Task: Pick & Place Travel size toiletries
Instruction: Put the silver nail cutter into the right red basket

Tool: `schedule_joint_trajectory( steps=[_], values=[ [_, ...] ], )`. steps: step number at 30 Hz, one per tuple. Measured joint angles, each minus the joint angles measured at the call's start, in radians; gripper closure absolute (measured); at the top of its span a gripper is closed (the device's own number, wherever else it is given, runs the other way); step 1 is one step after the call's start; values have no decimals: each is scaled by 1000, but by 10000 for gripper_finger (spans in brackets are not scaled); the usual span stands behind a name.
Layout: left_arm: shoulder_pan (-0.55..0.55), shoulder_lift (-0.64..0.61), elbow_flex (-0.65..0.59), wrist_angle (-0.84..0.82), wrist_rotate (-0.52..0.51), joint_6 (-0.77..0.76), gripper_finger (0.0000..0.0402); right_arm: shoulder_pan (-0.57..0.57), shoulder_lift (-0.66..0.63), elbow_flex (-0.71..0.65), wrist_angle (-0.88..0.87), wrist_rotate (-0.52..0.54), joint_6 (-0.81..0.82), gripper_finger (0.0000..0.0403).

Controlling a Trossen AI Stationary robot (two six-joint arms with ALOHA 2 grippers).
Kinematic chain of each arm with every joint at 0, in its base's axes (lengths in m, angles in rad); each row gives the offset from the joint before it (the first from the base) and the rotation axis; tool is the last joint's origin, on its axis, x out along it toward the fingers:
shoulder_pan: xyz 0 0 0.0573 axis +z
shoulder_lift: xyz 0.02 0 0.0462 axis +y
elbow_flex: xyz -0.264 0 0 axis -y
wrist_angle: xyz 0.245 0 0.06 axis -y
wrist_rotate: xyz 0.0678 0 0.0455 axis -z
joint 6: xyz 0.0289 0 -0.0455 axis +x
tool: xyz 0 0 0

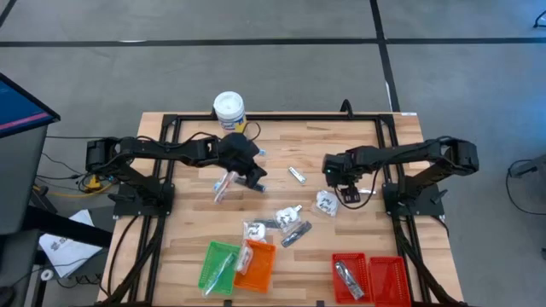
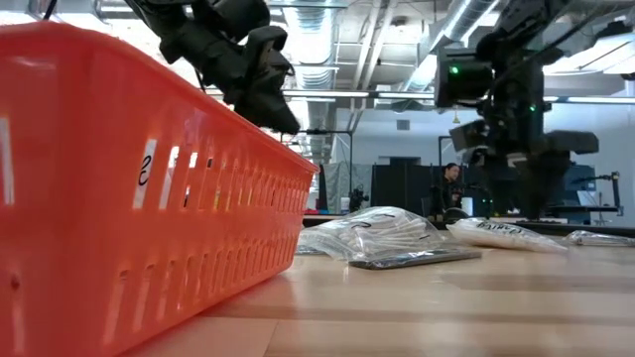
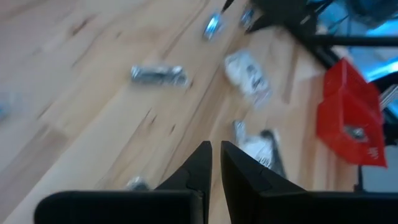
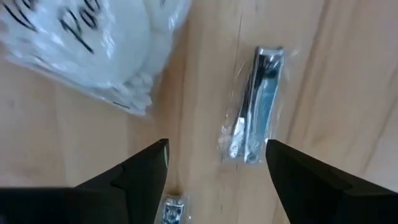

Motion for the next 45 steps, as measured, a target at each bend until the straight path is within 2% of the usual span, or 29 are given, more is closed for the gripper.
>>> schedule_joint_trajectory(
  steps=[6, 17, 25, 30, 40, 45],
  values=[
    [6, 0, 0, 72, -12, -36, 373, -4, 0, -20, 71, 26, -4, 140],
    [39, -1, 0, 87, -23, -55, 373, -95, 0, -108, 198, 23, -24, 140],
    [47, -1, 0, 105, -23, -60, 373, -120, -3, -138, 242, -6, -24, 146],
    [58, -1, 0, 116, -23, -60, 373, -112, -3, -140, 243, -7, -19, 182],
    [58, -1, 0, 124, -23, -59, 373, -108, -2, -142, 239, -27, -15, 301],
    [57, -1, 0, 125, -23, -57, 373, -109, 0, -139, 276, -15, -13, 340]
  ],
)
